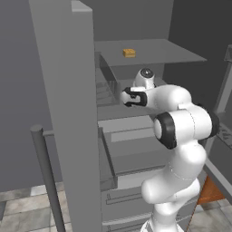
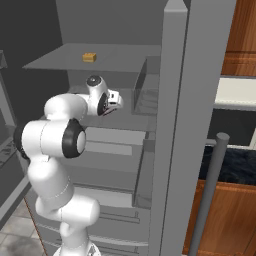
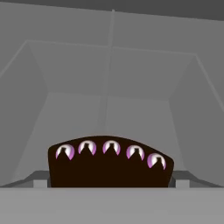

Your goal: Take the cakes from the fridge and place them on the empty tray on the dining counter.

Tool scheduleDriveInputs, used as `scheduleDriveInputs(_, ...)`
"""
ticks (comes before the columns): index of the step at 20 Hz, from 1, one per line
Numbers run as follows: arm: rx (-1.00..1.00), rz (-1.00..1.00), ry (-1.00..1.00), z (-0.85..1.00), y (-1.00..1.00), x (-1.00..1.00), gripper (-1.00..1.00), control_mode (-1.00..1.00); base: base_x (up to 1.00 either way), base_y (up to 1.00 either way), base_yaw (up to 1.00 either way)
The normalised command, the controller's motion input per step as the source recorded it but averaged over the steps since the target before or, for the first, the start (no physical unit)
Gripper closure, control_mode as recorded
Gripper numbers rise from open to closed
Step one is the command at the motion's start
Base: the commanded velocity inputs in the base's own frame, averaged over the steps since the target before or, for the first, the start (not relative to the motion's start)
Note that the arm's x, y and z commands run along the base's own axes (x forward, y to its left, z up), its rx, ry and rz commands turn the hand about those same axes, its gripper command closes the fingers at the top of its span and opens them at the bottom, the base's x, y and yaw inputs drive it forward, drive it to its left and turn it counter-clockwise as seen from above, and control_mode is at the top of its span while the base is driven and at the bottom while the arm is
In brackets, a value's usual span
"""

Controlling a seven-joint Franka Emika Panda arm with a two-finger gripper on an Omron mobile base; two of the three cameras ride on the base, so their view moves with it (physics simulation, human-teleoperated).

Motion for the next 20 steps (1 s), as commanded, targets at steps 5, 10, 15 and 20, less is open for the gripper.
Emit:
scheduleDriveInputs(5,0.00,0.00,-0.04,0.06,-0.20,-0.39,1.00,-1.00,0.00,0.00,0.00)
scheduleDriveInputs(10,0.00,0.00,0.00,0.28,-0.08,-0.51,1.00,-1.00,0.00,0.00,0.00)
scheduleDriveInputs(15,0.00,0.07,0.06,0.38,-0.01,-0.71,1.00,-1.00,0.00,0.00,0.00)
scheduleDriveInputs(20,0.00,0.06,0.03,0.31,-0.10,-0.99,1.00,-1.00,0.00,0.00,0.00)
